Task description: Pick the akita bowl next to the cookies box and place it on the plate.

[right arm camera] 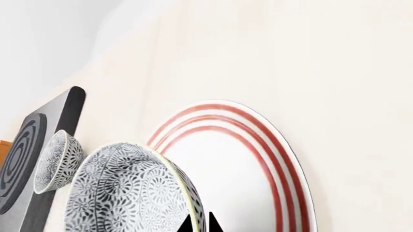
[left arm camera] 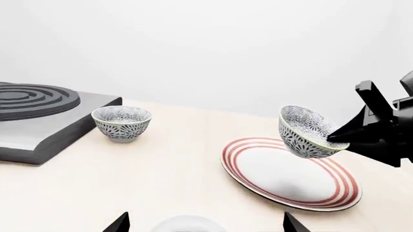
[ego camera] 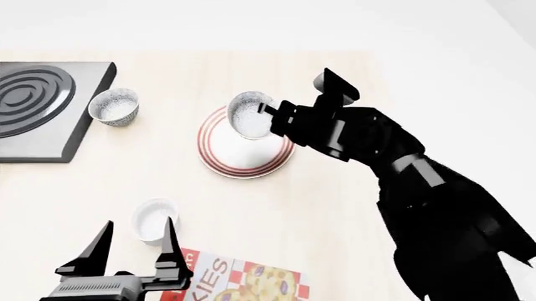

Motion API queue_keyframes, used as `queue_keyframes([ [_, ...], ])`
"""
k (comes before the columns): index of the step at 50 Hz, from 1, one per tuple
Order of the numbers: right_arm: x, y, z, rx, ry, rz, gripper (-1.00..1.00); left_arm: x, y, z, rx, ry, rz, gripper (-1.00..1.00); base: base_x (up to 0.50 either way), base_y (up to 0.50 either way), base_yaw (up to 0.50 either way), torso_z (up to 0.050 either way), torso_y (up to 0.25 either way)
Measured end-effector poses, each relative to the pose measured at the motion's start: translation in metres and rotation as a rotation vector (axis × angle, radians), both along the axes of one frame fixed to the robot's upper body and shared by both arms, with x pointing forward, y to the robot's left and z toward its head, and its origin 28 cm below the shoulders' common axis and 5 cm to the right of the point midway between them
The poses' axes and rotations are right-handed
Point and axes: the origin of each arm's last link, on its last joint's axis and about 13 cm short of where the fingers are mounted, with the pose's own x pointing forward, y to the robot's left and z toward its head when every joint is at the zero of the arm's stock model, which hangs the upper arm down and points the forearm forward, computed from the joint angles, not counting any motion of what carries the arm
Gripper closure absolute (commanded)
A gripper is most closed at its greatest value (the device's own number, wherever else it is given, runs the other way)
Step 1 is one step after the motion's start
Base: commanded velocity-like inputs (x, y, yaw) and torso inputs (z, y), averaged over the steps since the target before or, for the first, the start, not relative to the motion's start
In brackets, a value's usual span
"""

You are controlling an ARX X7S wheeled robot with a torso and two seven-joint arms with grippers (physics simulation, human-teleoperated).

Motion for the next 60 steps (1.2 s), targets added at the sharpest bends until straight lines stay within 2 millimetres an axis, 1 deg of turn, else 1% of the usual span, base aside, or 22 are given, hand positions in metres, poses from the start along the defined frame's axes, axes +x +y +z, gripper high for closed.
queue_keyframes([
  [6,-0.001,0.003,-0.002,-0.009,0.006,0.018,1.00,-0.002,0.000,-0.001,-0.012,0.008,0.006,-1.00,0.00,0.00,0.00,0.000,-0.020],
  [11,-0.001,0.003,-0.002,0.002,0.008,0.023,1.00,-0.004,-0.002,-0.001,-0.015,0.005,0.010,-1.00,0.00,0.00,0.00,0.001,-0.247],
  [27,-0.001,0.000,-0.005,-0.006,0.010,0.022,1.00,-0.005,-0.004,0.000,0.018,-0.011,-0.001,-1.00,0.00,0.00,0.00,0.000,0.000],
  [28,-0.001,-0.001,-0.005,-0.008,0.009,0.024,-1.00,-0.005,-0.004,0.000,0.018,-0.011,-0.002,-1.00,0.00,0.00,0.00,0.000,0.000],
  [36,0.000,0.000,-0.003,0.000,-0.012,0.047,-1.00,-0.005,-0.004,0.000,0.020,-0.012,-0.006,-1.00,0.00,0.00,0.00,0.000,0.000],
  [43,0.001,0.001,0.005,-0.016,-0.054,0.078,-1.00,-0.005,-0.003,0.000,0.023,-0.011,-0.011,-1.00,0.00,0.00,0.00,0.000,0.000],
  [52,0.005,0.004,0.025,-0.114,-0.197,0.134,-1.00,-0.004,-0.004,0.000,0.035,-0.008,-0.022,-1.00,0.00,0.00,0.00,0.000,0.000],
  [54,0.005,-0.001,0.029,-0.153,-0.238,0.123,-1.00,-0.002,-0.004,0.001,0.037,-0.008,-0.025,-1.00,0.00,0.00,0.00,0.000,0.000],
  [57,-0.001,-0.010,0.034,-0.219,-0.296,0.122,-1.00,0.000,-0.005,0.001,0.035,-0.006,-0.023,-1.00,0.00,0.00,0.00,0.000,0.000],
  [60,-0.015,-0.017,0.031,-0.318,-0.366,0.133,-1.00,0.004,-0.004,0.003,0.022,0.001,-0.004,-1.00,0.00,0.00,0.00,0.000,0.000],
])
